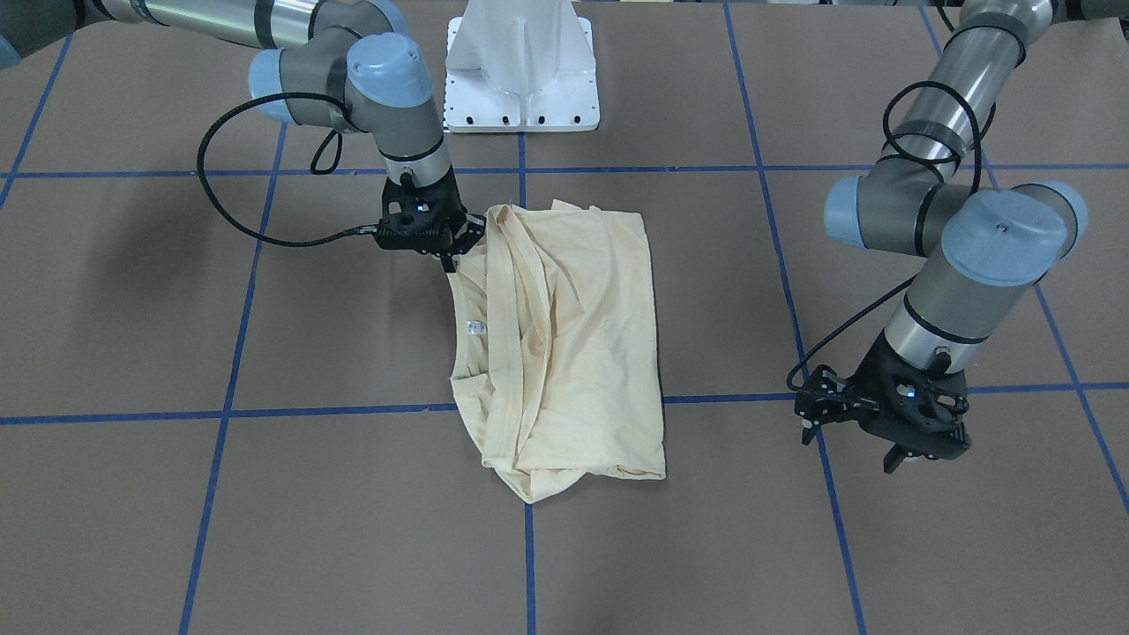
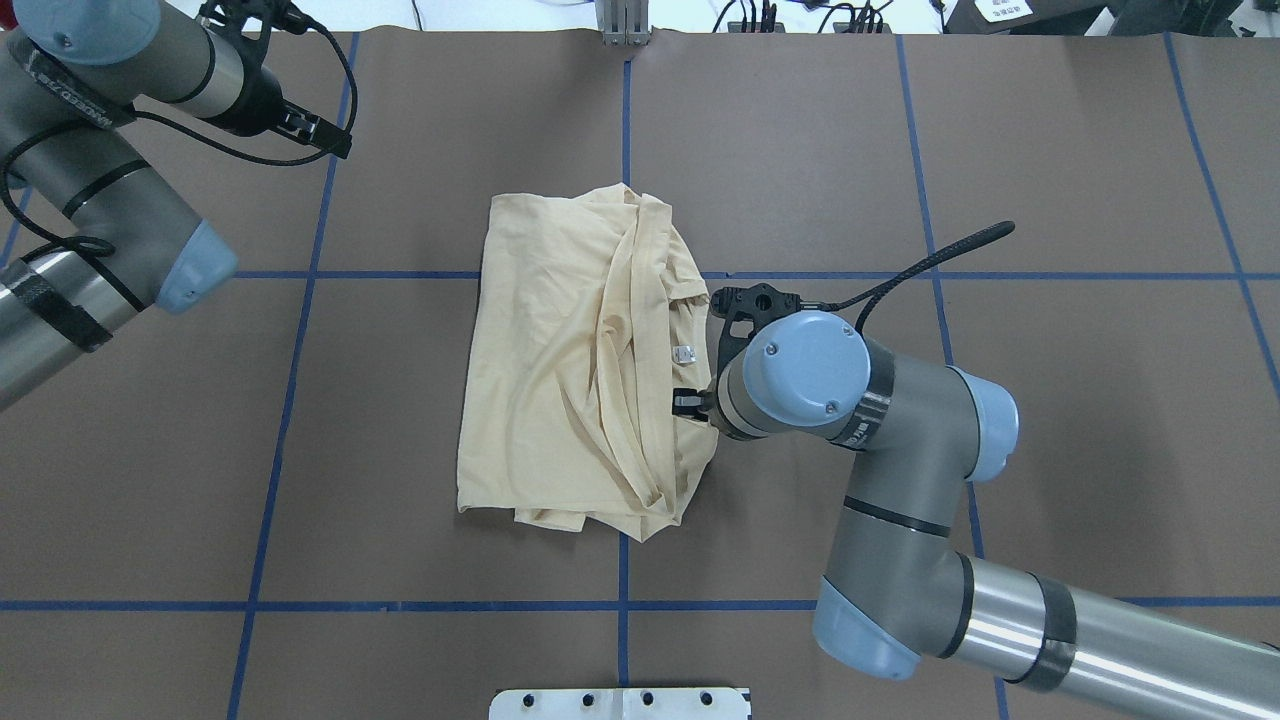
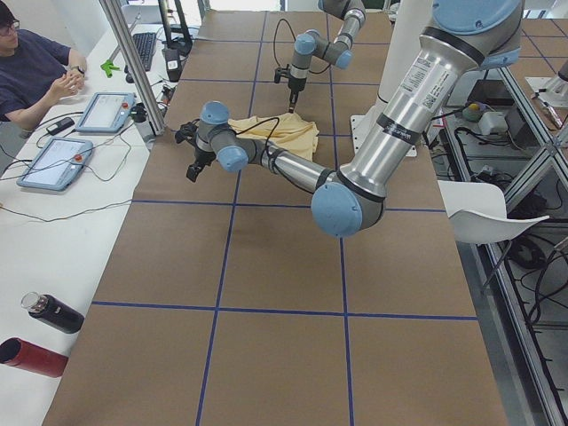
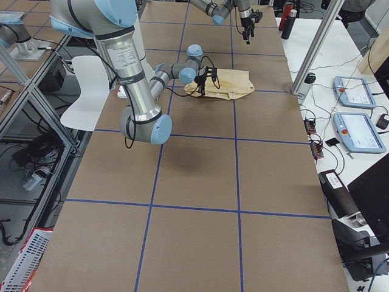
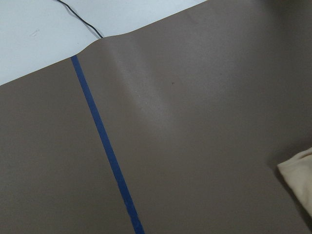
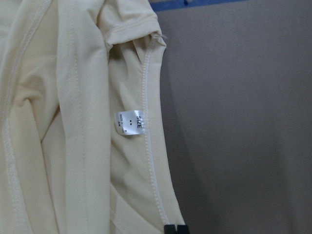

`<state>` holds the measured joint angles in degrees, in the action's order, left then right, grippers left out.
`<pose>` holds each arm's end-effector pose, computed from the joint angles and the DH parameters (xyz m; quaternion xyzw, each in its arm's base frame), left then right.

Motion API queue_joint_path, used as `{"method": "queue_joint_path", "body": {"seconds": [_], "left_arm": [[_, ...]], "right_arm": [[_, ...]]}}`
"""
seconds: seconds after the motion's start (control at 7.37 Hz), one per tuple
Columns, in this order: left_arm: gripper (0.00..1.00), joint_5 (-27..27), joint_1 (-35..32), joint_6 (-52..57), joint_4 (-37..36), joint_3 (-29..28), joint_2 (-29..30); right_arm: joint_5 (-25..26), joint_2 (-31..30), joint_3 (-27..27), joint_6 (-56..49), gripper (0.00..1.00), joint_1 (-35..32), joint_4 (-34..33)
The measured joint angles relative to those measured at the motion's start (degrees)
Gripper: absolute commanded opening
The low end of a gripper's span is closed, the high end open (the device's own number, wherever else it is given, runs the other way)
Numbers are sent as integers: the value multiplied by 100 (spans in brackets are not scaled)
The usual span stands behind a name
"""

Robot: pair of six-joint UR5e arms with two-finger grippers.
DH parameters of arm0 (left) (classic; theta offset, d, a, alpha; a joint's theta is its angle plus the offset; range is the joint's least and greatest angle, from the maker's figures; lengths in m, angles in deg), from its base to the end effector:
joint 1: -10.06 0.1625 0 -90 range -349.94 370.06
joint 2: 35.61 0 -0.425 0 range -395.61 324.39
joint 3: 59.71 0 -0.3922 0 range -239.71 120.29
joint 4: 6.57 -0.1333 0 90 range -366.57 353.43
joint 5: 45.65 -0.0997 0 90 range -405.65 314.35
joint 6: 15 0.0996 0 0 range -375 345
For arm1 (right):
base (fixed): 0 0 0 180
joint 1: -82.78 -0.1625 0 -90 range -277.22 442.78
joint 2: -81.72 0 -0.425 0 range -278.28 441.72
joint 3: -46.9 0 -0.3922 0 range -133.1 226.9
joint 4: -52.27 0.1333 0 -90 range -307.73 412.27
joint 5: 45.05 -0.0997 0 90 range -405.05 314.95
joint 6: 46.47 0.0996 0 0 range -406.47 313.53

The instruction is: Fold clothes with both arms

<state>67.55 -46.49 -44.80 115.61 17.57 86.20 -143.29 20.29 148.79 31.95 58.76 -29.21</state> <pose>0.3230 -0.6596 0.3749 0.2658 0.3766 0.1151 0.8799 -0.5375 -0.3698 0.2707 0.0641 -0.4137 0.0687 0.9056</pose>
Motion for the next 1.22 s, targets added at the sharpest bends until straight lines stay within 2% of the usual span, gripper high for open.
{"method": "queue_joint_path", "body": {"seconds": [0.41,0.54,0.68,1.09,1.22], "left_arm": [[100,0,24,-58,15,0,0],[100,0,27,-60,16,1,0],[100,0,29,-60,16,3,0],[100,7,29,-68,16,6,0],[100,8,30,-69,16,6,0]], "right_arm": [[16,-324,235,-103,0,57,-47],[8,-351,243,-196,4,27,-50],[-12,-373,246,-298,98,-21,-54],[-29,-289,275,-425,99,-188,-112],[-25,-71,250,-427,90,-225,-311]]}}
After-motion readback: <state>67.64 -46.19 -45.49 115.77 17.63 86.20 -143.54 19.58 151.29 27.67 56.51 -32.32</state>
